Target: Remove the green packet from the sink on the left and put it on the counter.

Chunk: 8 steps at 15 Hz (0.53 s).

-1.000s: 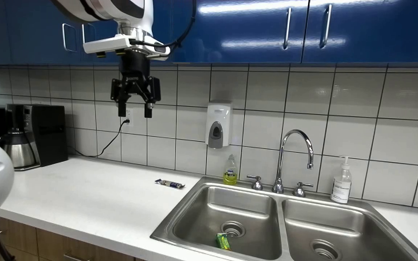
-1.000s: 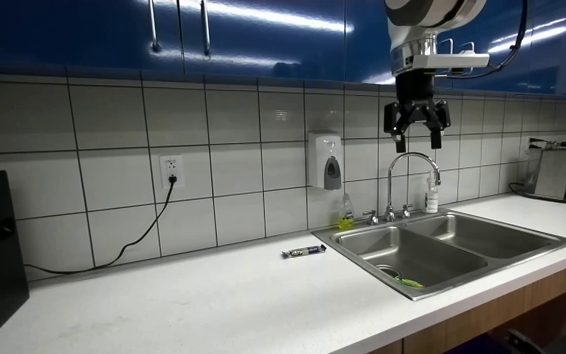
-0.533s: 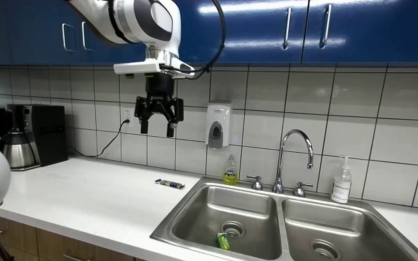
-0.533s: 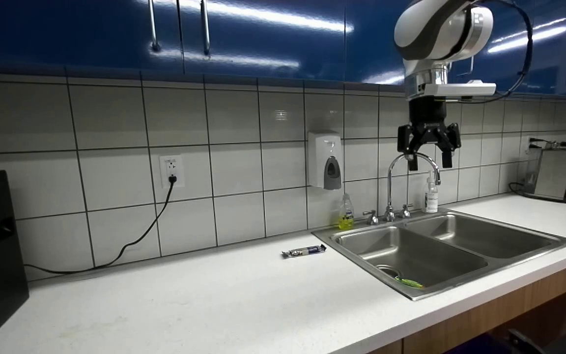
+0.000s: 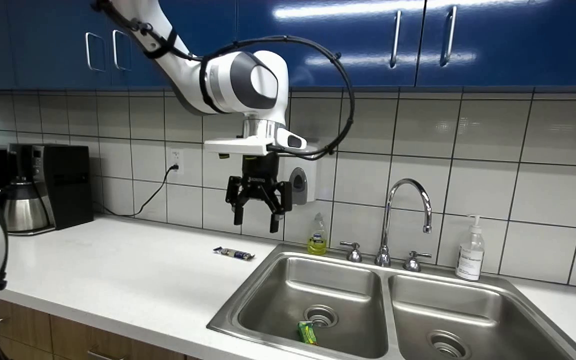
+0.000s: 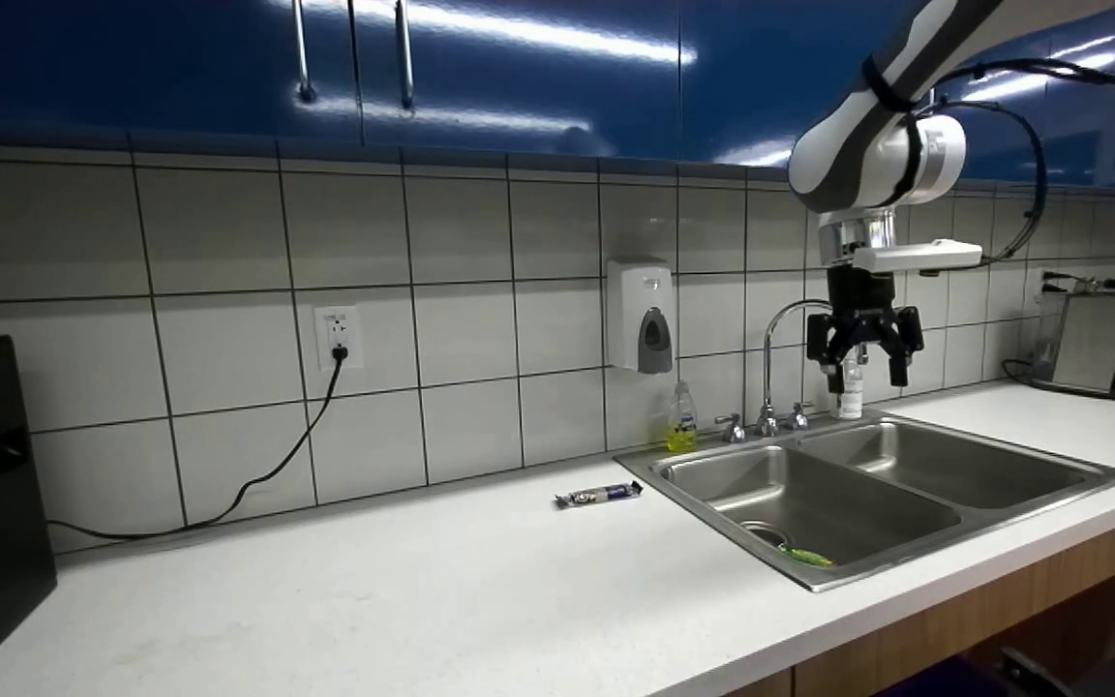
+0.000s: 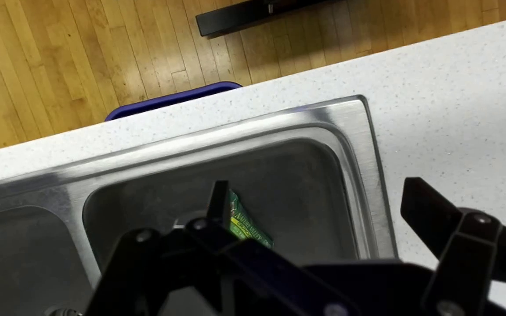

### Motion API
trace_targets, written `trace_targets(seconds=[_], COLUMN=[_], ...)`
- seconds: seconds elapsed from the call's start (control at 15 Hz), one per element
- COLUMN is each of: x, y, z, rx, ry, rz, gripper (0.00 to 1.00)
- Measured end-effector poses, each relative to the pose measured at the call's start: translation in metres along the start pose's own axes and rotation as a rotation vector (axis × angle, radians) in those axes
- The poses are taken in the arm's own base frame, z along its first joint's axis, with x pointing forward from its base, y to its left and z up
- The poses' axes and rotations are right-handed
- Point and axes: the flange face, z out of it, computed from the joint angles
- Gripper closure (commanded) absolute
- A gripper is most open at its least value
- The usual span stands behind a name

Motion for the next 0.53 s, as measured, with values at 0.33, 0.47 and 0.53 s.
trace_targets(seconds=[0.33,0.47,0.53], x=[0.029,0.044,0.052], y=[0.028,0.036,0.039], z=[0.053,0.072,0.08], rx=[-0.012,-0.019,-0.022], ry=[-0.021,-0.028,-0.031], rz=[-0.036,-0.048,-0.053], gripper=[0.0,0.0,0.0])
